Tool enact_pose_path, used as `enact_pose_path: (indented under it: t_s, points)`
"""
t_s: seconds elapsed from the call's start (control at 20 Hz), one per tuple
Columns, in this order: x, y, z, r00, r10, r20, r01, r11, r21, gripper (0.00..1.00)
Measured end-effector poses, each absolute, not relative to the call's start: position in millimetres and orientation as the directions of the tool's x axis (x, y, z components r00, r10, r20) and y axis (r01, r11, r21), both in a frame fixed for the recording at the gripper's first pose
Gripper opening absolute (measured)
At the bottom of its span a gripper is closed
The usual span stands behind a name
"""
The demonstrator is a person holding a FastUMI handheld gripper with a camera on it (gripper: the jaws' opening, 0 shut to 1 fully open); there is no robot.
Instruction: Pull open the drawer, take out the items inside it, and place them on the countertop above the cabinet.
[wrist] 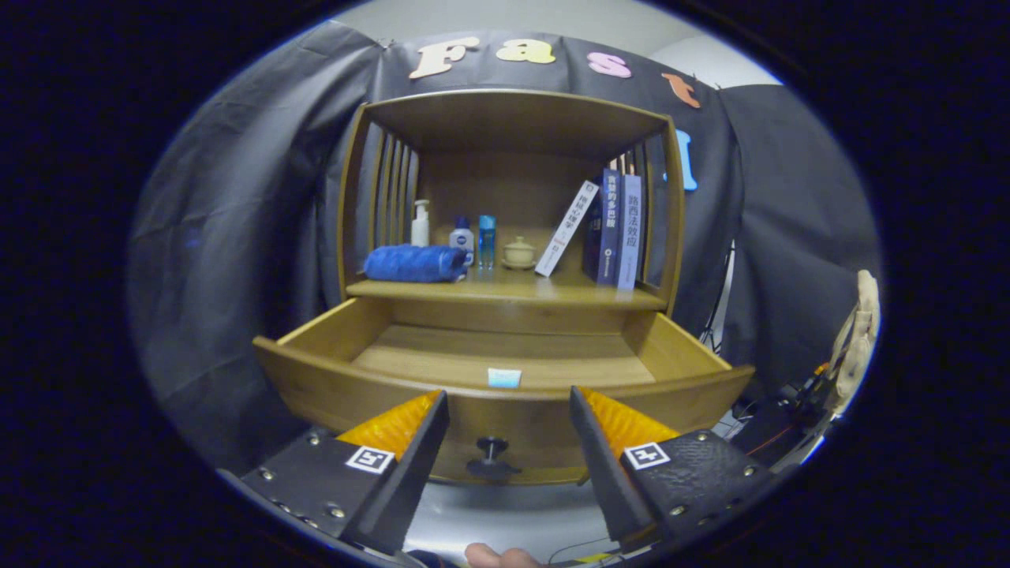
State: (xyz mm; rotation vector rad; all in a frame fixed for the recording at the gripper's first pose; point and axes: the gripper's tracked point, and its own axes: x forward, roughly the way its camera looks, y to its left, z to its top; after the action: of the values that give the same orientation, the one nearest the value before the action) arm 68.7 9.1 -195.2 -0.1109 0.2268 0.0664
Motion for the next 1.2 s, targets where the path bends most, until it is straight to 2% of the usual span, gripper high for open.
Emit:
enact_pose_path:
  t_s: [0.15, 0.25, 0.55, 0.8, 1.0, 1.2]
  points:
    - [97, 21, -195, 0.929, 0.069, -0.365, -0.093, 0.995, -0.048, 0.91]
    - [124, 19, -201, 0.896, 0.041, -0.442, -0.091, 0.992, -0.092, 0.91]
    - [166, 23, -262, 0.711, -0.021, -0.703, -0.134, 0.977, -0.164, 0.91]
    - [189, 13, -304, 0.523, -0.069, -0.85, -0.016, 0.996, -0.091, 0.91]
    - [199, 14, -317, 0.434, -0.049, -0.9, 0.033, 0.999, -0.039, 0.9]
    - [193, 12, -330, 0.367, -0.07, -0.928, 0.032, 0.997, -0.063, 0.6]
